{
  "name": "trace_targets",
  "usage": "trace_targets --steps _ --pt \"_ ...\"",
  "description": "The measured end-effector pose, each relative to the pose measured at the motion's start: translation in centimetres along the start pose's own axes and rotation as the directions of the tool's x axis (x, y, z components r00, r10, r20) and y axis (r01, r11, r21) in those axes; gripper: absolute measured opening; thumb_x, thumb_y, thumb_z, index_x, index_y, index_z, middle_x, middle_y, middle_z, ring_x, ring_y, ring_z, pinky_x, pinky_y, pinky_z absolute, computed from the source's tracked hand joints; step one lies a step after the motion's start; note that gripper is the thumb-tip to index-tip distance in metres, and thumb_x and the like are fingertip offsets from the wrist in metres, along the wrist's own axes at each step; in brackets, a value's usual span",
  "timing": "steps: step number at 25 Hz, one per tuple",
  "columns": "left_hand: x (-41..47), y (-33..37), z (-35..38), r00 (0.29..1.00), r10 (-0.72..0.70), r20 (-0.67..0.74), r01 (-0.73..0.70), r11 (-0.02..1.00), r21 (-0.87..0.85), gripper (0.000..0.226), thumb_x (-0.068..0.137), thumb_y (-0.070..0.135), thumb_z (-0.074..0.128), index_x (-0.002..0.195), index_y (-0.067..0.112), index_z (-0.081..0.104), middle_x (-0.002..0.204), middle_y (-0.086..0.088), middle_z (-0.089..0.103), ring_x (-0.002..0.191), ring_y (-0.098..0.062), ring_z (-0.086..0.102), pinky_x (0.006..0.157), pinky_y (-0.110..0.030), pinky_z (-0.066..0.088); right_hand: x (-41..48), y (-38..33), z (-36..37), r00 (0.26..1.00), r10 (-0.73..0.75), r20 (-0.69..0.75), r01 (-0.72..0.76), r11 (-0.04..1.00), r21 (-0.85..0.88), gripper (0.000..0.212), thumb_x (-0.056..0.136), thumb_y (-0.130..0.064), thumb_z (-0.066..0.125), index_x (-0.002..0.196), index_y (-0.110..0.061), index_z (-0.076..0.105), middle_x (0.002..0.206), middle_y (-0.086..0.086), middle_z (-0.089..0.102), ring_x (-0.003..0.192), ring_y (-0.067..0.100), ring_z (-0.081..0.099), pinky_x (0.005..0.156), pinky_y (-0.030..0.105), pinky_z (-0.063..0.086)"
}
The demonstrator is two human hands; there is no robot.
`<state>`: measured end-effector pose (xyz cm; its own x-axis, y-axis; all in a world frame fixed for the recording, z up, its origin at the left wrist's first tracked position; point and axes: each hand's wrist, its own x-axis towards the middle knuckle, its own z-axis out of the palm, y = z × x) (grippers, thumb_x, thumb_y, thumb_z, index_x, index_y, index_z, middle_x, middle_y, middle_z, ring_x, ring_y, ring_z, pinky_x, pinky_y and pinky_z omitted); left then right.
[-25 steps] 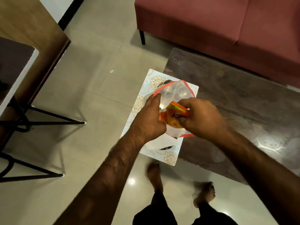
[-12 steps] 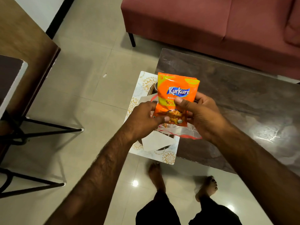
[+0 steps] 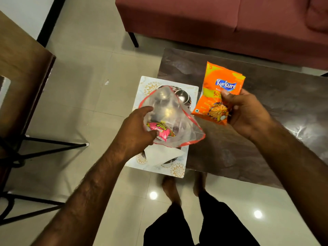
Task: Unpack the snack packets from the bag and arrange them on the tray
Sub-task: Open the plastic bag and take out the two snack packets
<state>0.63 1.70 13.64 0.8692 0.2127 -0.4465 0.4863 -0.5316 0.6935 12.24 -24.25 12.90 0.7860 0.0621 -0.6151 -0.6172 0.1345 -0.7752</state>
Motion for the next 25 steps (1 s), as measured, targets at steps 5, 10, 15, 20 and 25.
trace_targets --steps 5,10,15,20,25 --pt "0.5 1.4 0.3 0.996 -0.083 -0.012 0.083 0.994 0.071 0.073 0.08 0.008 0.078 0.143 0.03 0.048 0.097 -0.009 0.063 0.072 -0.023 0.072 0.075 -0.029 0.057 4.8 3.1 -5.8 0.979 0.187 -0.085 -0.186 0.982 0.02 0.042 0.093 -0.013 0.062 0.135 -0.014 0.062 0.113 0.007 0.076 0.099 0.028 0.073 0.091 0.048 0.057" --pt "0.1 3.0 1.0 0.987 -0.153 -0.057 0.159 0.978 0.138 0.076 0.079 0.003 0.078 0.14 0.038 0.049 0.071 -0.008 0.065 0.063 -0.021 0.067 0.072 -0.034 0.056 10.1 11.0 -8.2 0.864 0.488 -0.121 -0.496 0.867 -0.046 0.034 0.096 -0.015 0.063 0.13 -0.009 0.062 0.082 0.005 0.075 0.066 0.019 0.071 0.058 0.032 0.057" --pt "-0.4 4.6 1.9 0.98 -0.179 -0.082 0.191 0.966 0.172 0.076 0.079 0.0 0.077 0.138 0.04 0.051 0.055 -0.011 0.053 0.044 -0.012 0.045 0.056 -0.026 0.044 15.2 14.8 -7.7 0.888 0.436 -0.144 -0.444 0.896 -0.025 0.033 0.092 -0.015 0.072 0.123 -0.017 0.062 0.106 0.009 0.075 0.081 0.026 0.073 0.07 0.043 0.06" --pt "-0.4 4.6 1.9 0.981 -0.184 -0.058 0.189 0.976 0.108 0.076 0.08 -0.002 0.076 0.135 0.043 0.052 0.06 -0.016 0.054 0.052 -0.021 0.05 0.061 -0.03 0.05 17.8 15.8 -6.5 0.914 0.378 -0.143 -0.393 0.915 -0.09 0.02 0.089 -0.012 0.075 0.088 -0.026 0.06 0.087 0.001 0.072 0.063 0.014 0.071 0.05 0.031 0.057" --pt "0.1 3.1 1.1 0.987 -0.159 -0.014 0.16 0.979 0.125 0.076 0.078 -0.003 0.077 0.137 0.039 0.052 0.066 -0.015 0.057 0.054 -0.025 0.05 0.058 -0.023 0.049 15.7 14.2 -5.6 0.942 0.221 -0.252 -0.31 0.86 -0.405 0.026 0.085 -0.005 0.069 0.11 -0.01 0.067 0.101 0.015 0.074 0.077 0.027 0.073 0.066 0.039 0.062"
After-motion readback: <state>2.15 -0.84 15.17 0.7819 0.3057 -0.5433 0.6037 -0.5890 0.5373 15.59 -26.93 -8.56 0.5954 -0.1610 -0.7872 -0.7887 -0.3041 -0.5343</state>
